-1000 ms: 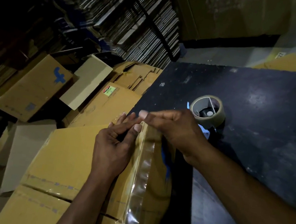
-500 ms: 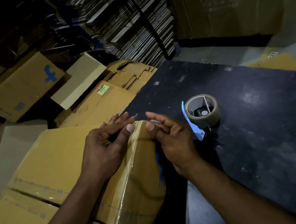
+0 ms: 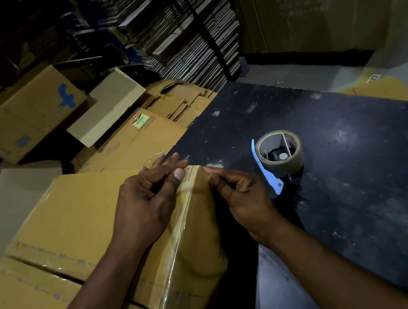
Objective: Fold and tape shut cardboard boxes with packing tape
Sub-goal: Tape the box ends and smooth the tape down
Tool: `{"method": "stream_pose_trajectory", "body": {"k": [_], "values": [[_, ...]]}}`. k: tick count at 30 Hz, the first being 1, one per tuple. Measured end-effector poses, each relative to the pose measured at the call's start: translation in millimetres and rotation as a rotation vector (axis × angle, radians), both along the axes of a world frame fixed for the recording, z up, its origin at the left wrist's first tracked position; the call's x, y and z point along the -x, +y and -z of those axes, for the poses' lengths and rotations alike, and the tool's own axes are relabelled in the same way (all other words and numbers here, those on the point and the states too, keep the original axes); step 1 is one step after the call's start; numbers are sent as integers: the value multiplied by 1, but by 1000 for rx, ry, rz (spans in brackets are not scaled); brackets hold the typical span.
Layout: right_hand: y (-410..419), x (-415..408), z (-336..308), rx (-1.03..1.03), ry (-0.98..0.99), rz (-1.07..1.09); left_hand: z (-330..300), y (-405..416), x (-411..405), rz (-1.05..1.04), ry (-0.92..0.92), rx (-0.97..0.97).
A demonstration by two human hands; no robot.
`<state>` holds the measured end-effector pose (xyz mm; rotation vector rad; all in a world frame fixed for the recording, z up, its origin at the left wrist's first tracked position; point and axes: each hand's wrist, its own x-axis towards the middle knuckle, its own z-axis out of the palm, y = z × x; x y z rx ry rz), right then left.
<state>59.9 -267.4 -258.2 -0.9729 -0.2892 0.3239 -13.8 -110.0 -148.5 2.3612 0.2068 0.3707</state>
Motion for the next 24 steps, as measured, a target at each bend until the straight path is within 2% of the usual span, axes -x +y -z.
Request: {"method": "stream_pose_trajectory", "body": {"k": [2, 4, 7, 10, 15, 24], "values": [[-2, -1, 1, 18, 5, 5, -1, -3, 1, -14, -5, -6], [-5, 6, -4, 146, -46, 66, -1, -3, 0, -18, 4, -18], [-2, 31, -15, 408, -269, 59, -1, 2, -4, -1, 6, -48], [11, 26, -21, 516, -480, 18, -4, 9, -13, 18, 6, -58], [28, -27, -28, 567, -489, -82, -15, 28, -41, -83, -29, -95], [23, -25, 2, 538, -398, -124, -11, 33, -49, -132, -37, -82]]}}
